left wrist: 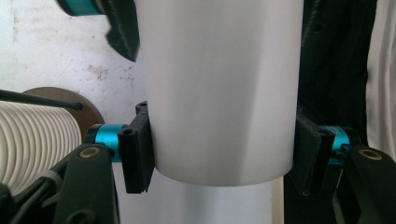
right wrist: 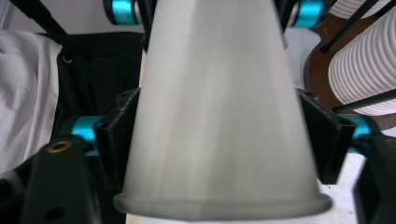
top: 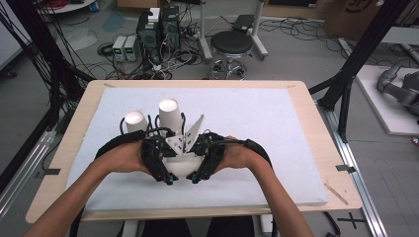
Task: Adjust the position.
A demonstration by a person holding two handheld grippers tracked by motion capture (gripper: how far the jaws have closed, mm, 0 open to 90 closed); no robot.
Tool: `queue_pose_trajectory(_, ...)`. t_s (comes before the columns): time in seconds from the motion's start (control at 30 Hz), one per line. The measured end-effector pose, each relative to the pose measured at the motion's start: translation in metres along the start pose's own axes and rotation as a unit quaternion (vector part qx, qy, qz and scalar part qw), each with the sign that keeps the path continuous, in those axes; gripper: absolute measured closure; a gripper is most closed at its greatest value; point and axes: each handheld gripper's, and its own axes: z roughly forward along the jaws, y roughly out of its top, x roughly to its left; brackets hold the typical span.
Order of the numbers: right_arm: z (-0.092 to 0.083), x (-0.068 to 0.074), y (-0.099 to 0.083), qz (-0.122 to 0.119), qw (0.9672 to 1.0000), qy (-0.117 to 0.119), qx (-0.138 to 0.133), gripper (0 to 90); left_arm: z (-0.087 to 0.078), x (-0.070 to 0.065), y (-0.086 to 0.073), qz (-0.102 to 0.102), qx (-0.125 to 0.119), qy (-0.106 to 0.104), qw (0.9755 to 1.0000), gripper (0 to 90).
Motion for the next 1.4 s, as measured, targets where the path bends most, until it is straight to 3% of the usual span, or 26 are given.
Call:
queue_pose_trajectory(0.07,0.000,-0.002,0.000,-0.009,0.9999,-0.003,-0.012,21.5,0.001,0.000,0.000,0.003,0.002,0.002,1.0000,35.5)
queue_pose_trajectory(0.13,-0.003,0.000,0.000,0.003,0.9998,-0.004,-0.020,20.6,0.004,-0.001,0.000,0.003,0.001,0.000,1.0000,35.5)
queue_pose_trajectory(0.47,-0.019,0.001,-0.002,0.005,0.9973,-0.011,-0.072,20.1,0.012,-0.002,-0.003,-0.002,0.003,-0.004,1.0000,35.5)
queue_pose_trajectory(0.77,-0.026,0.001,-0.003,0.007,0.9954,-0.014,-0.095,19.7,0.013,-0.002,-0.005,0.000,0.001,0.003,1.0000,35.5)
queue_pose_trajectory(0.87,-0.028,0.001,-0.003,0.005,0.9947,-0.014,-0.102,19.6,0.014,-0.002,-0.007,-0.001,-0.007,-0.002,1.0000,35.5)
queue_pose_trajectory(0.93,-0.030,0.002,-0.004,0.004,0.9941,-0.016,-0.107,19.7,0.015,-0.003,-0.009,0.004,-0.009,0.006,0.9999,35.6)
queue_pose_trajectory(0.97,-0.031,0.002,-0.005,0.005,0.9938,-0.016,-0.110,19.7,0.015,-0.004,-0.011,-0.006,-0.017,-0.001,0.9998,35.6)
queue_pose_trajectory(1.1,-0.036,0.002,-0.007,0.004,0.9919,-0.018,-0.126,19.7,0.013,-0.003,-0.015,0.000,-0.033,0.002,0.9994,35.6)
queue_pose_trajectory(1.4,-0.043,0.002,-0.016,0.010,0.9895,-0.026,-0.142,19.7,0.006,-0.005,-0.032,-0.011,-0.062,0.004,0.9980,35.6)
